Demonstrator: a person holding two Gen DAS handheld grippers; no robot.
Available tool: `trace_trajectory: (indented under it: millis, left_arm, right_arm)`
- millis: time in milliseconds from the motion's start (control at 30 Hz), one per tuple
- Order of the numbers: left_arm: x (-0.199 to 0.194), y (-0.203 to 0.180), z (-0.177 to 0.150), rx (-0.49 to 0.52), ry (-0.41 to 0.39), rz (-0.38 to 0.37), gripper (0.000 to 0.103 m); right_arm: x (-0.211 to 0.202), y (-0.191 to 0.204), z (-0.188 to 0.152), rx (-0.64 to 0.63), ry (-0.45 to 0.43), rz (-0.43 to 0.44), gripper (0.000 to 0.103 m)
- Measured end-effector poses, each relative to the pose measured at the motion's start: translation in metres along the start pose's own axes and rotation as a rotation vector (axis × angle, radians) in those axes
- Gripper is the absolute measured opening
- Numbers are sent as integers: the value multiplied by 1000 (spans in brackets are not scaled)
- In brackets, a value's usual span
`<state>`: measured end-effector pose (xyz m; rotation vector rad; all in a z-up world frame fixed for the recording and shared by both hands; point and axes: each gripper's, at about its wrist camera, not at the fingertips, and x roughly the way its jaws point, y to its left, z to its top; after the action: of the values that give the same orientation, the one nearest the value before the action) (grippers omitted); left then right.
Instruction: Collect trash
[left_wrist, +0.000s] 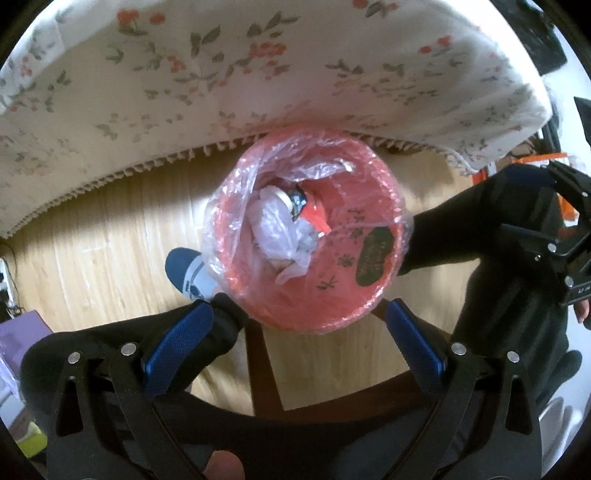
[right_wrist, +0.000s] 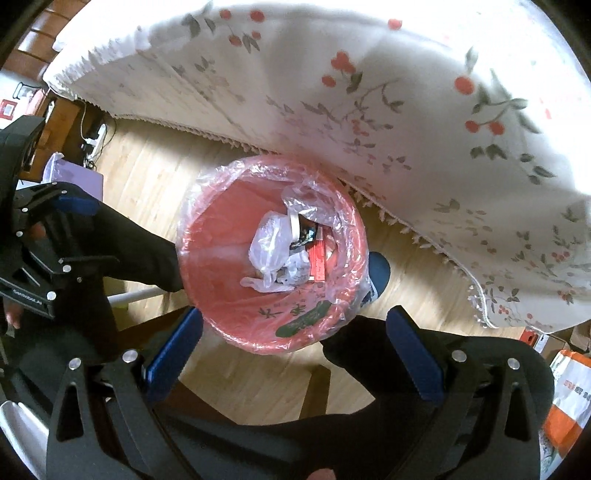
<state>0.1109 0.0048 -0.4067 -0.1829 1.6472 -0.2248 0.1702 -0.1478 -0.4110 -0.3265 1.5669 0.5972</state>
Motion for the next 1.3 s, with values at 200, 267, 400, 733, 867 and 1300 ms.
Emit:
trace_trajectory:
  millis: [200,267,400,733,867,1300]
  left_arm:
    - [-28,-9,-11,11,-40,2,97]
    - [-38,-11,-13,12,-57,5,97]
    - [-57,-15,-19,21,-93,10,97]
    - [-104,-27,-36,22,-183,5,97]
    - [-125,-35,-47,42,-217,22,97]
    - [-178,-61,-81,67,-335,43,97]
  right_arm:
    - [-33,6,-9,-9,-50,-4,98]
    - [-43,7,-12,-11,-65,-6,98]
    - [-64,12,-17,-21,-100,-21,98]
    - [-123,24,-37,-37,-211,-37,98]
    - [-143,27,-45,-27,-254,-28,98]
    - [-202,41,-78,-47,-421,-49,98]
